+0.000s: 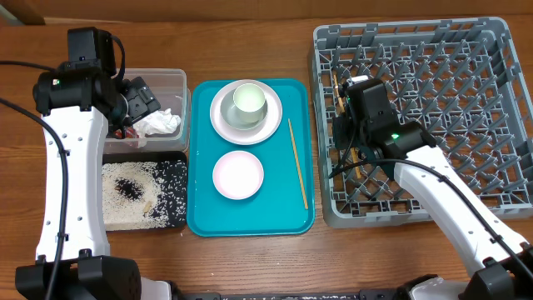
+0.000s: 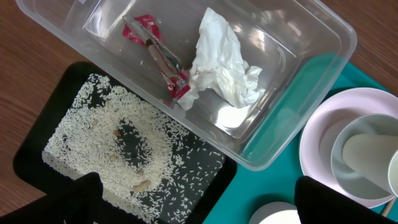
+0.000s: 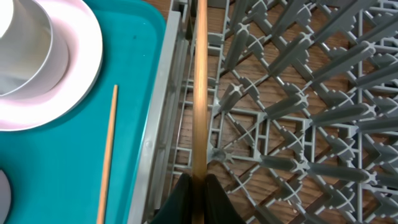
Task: Sort waste into correct bins and load items into the dishwasher
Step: 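Insert the chopstick upright into the dish rack with the right gripper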
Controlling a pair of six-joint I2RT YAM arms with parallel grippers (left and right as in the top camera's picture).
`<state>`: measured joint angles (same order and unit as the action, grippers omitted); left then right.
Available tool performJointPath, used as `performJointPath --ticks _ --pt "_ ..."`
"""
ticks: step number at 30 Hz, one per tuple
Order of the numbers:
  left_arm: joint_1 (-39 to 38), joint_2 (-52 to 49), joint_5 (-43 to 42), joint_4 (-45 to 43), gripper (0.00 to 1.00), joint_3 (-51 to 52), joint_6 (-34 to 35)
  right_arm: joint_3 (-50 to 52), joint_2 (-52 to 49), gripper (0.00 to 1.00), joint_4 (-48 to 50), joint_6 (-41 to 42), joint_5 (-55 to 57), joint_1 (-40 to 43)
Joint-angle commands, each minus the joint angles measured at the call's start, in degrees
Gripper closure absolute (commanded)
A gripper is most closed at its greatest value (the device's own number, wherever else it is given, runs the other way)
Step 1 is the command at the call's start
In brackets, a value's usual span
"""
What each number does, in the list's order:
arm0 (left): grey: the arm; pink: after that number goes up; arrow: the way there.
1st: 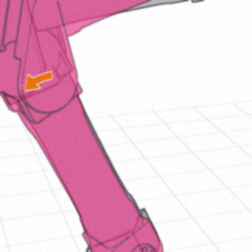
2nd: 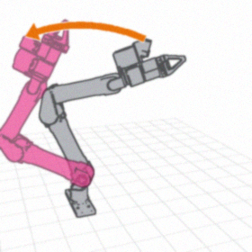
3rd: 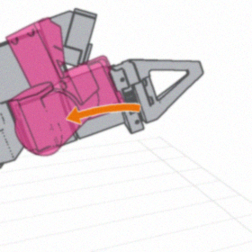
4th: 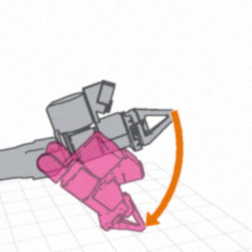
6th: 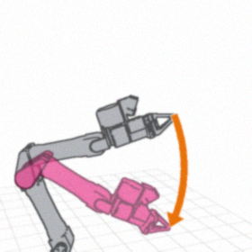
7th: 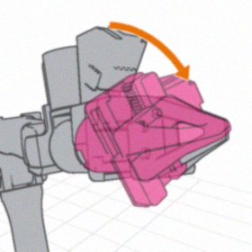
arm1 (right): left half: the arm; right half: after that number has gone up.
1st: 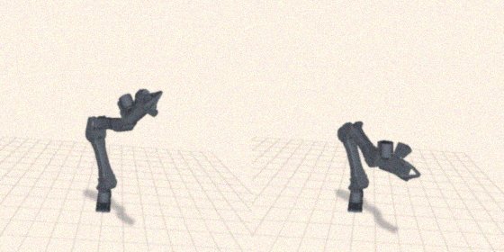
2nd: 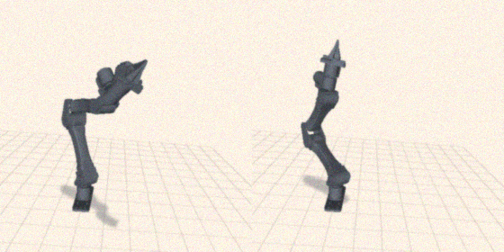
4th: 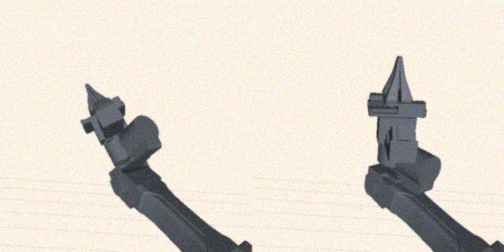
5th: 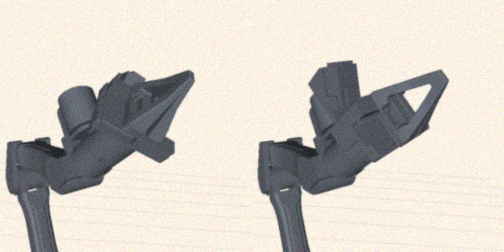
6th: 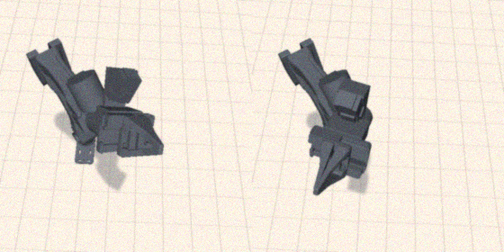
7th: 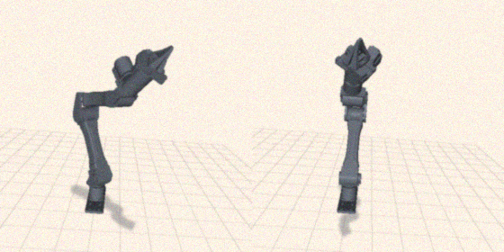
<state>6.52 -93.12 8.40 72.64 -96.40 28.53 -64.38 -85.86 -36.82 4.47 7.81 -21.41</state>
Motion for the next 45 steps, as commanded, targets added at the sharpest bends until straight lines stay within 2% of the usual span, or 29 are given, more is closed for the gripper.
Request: performJointPath --ticks 1,7,18,32,45 --pt "0.22 -0.33 0.37 -0.04 0.0 -0.85 -0.44 0.31 0.76 0.94 0.59 0.02 -0.63 0.26" --pt "0.22 -0.33 0.37 -0.04 0.0 -0.83 -0.44 0.31 -0.61 0.94 0.55 0.2 -0.15 0.28" --pt "0.22 -0.33 0.37 -0.04 0.0 -0.83 -0.44 0.31 -5.27 0.94 2.4 -0.02 7.17 0.28" --pt "0.22 -0.33 0.37 -0.04 0.0 -0.85 -0.44 0.31 -5.84 0.94 2.62 0.0 5.99 4.17" --pt "0.22 -0.33 0.37 -0.04 0.0 -0.83 -0.44 0.31 -8.57 0.95 2.8 -0.04 4.59 4.44"
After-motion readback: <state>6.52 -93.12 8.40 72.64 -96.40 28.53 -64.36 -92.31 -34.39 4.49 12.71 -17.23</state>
